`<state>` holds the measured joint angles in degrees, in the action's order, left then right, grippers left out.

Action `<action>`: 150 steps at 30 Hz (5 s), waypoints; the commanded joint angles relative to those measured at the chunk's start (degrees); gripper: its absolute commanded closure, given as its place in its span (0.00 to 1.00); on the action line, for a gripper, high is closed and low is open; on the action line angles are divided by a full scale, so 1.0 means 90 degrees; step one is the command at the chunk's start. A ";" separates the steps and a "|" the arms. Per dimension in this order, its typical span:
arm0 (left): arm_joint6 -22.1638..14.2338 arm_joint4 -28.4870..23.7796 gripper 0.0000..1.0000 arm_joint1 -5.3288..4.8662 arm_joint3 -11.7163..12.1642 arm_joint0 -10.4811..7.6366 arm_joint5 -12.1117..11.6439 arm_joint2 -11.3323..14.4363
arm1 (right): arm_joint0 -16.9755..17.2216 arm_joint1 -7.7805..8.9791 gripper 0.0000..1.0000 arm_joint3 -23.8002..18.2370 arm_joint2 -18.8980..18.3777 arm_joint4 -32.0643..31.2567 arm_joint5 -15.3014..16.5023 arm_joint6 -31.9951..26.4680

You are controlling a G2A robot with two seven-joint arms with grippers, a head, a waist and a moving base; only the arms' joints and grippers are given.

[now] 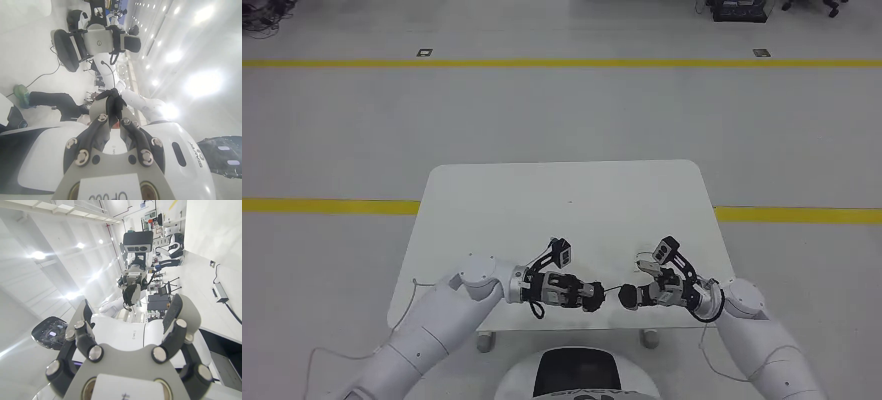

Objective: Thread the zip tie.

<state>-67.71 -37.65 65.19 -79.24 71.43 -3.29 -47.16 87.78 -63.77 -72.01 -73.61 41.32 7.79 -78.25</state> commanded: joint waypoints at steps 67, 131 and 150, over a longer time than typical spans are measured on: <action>0.0086 -0.0597 1.00 -0.0084 0.0224 -0.0026 -0.0444 0.0371 | -0.0199 0.0640 0.89 0.0205 0.1065 0.1407 0.0535 -0.0155; 0.2119 -0.0538 0.00 0.0203 0.0579 -0.0192 -0.1490 0.0877 | -0.0162 0.0463 1.00 0.0421 0.1104 0.2383 0.1299 -0.0155; 0.3238 0.0264 0.00 0.0268 0.0309 -0.0177 -0.1208 0.1037 | -0.0117 0.0315 1.00 0.0221 0.0840 0.2063 0.1299 0.0430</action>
<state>-39.32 -35.59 67.64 -76.27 69.74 -14.73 -37.77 86.64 -60.87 -69.90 -65.95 60.02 19.49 -74.55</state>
